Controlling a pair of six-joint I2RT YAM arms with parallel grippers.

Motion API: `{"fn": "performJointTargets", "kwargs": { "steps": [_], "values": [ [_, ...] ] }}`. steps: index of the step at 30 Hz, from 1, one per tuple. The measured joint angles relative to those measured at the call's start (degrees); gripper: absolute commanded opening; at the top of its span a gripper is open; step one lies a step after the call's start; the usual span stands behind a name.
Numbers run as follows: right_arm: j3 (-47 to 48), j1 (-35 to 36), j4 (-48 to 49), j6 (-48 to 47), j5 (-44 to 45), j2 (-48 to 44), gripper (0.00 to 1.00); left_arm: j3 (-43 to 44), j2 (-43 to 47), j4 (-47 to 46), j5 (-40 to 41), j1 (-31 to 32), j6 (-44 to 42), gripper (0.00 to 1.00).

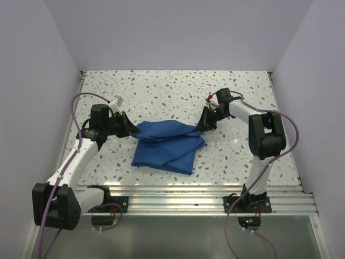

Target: Prepare the surgical pack

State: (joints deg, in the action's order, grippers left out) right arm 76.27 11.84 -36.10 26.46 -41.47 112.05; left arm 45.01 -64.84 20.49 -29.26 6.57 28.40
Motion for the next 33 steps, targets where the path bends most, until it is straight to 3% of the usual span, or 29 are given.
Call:
{"fn": "performJointTargets", "kwargs": {
  "steps": [11,16,19,26,29,33],
  "values": [
    [-1.95,1.31,-1.25,-1.2,-0.07,-0.76,0.07,-2.69,4.11,2.47,0.96,0.0,-0.02,0.0],
    [-0.17,1.27,-5.35,-2.54,0.9,-1.42,0.57,-2.05,3.93,2.84,0.72,-0.02,-0.07,0.0],
    [1.95,1.22,-8.61,-4.35,3.58,-2.8,0.65,-0.13,3.13,3.28,0.76,-0.07,-0.2,0.0],
    [2.21,2.43,-14.01,-7.23,10.08,-14.23,0.62,4.72,1.05,3.65,1.07,-0.07,-0.57,0.0],
    [-0.5,5.92,-14.1,-7.3,10.93,-19.98,0.54,5.81,0.0,3.61,1.03,-0.07,-0.55,0.0],
    [-7.78,12.87,-12.39,-5.2,10.21,-27.76,0.32,6.62,-0.37,3.61,1.03,-0.07,-0.52,0.0]
  ]
}}
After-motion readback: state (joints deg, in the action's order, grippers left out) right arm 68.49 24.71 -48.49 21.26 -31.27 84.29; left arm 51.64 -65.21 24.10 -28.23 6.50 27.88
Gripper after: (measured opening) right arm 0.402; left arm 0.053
